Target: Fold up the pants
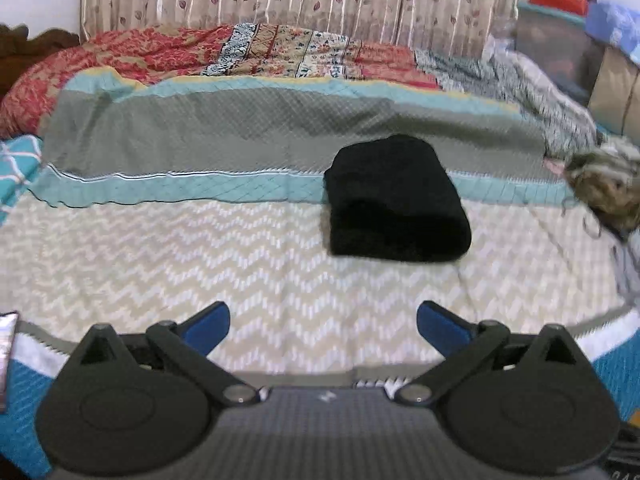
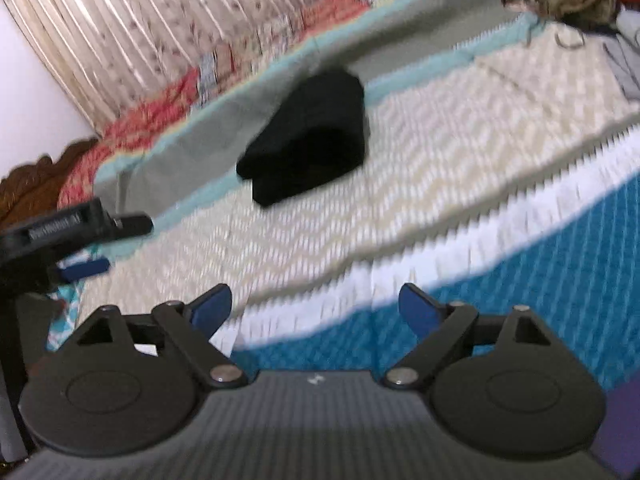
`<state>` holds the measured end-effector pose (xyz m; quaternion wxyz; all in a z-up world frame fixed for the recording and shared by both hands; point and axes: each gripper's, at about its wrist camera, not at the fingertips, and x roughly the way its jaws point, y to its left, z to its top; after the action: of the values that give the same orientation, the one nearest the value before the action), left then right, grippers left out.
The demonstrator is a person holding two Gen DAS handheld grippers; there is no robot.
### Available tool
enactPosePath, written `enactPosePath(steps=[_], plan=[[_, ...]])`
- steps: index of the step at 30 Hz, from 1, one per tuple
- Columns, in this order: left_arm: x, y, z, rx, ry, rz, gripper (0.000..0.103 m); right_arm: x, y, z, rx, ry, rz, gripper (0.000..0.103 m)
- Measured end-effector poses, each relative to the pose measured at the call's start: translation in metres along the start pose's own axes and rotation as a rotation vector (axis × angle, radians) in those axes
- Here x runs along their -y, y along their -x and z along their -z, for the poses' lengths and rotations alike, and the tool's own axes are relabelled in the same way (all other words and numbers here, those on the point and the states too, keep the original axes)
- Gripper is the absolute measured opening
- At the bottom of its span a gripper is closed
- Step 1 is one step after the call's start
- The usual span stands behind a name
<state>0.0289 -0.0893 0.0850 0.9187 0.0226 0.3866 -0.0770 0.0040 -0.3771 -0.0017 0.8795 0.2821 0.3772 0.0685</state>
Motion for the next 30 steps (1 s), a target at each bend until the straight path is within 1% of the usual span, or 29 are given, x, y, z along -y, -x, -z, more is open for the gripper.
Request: enactPosePath(steps=[2, 5, 7, 11, 15, 18, 21, 23, 25, 27, 30], plan=[[0.0, 0.007, 0.004, -0.03, -0.013, -0.013, 0.103, -0.003, 0.002, 0.003, -0.013, 0.008, -0.001, 0.094], [-0.005, 0.017, 0.014, -0.006, 0.001, -0.028, 0.103, -0.008, 0.005, 0.002, -0.015, 0.018, -0.015, 0.095], [-0.01, 0.021, 0.018, -0.008, 0.015, -0.03, 0.103, -0.01, 0.01, 0.007, -0.008, 0.026, -0.015, 0.096], [-0.022, 0.031, 0.022, 0.034, 0.046, -0.049, 0.103, -0.014, 0.015, 0.016, -0.024, 0.026, -0.021, 0.096], [-0.026, 0.041, 0.021, 0.095, 0.034, -0.099, 0.103, -0.018, 0.014, 0.023, -0.047, 0.028, -0.025, 0.096], [-0.028, 0.045, 0.019, 0.108, 0.029, -0.12, 0.103, -0.018, 0.011, 0.025, -0.062, 0.02, -0.026, 0.096], [-0.029, 0.047, 0.019, 0.129, 0.034, -0.109, 0.103, -0.018, 0.009, 0.026, -0.07, 0.012, -0.026, 0.096], [-0.029, 0.045, 0.019, 0.124, 0.034, -0.101, 0.103, -0.016, 0.008, 0.026, -0.073, 0.007, -0.023, 0.096], [-0.029, 0.041, 0.019, 0.097, 0.041, -0.099, 0.103, -0.014, 0.006, 0.026, -0.077, 0.0, -0.021, 0.096], [-0.029, 0.04, 0.021, 0.097, 0.041, -0.085, 0.103, -0.012, 0.005, 0.026, -0.083, -0.008, -0.021, 0.096], [-0.025, 0.036, 0.022, 0.086, 0.028, -0.094, 0.103, -0.008, 0.004, 0.026, -0.091, -0.022, -0.019, 0.096]])
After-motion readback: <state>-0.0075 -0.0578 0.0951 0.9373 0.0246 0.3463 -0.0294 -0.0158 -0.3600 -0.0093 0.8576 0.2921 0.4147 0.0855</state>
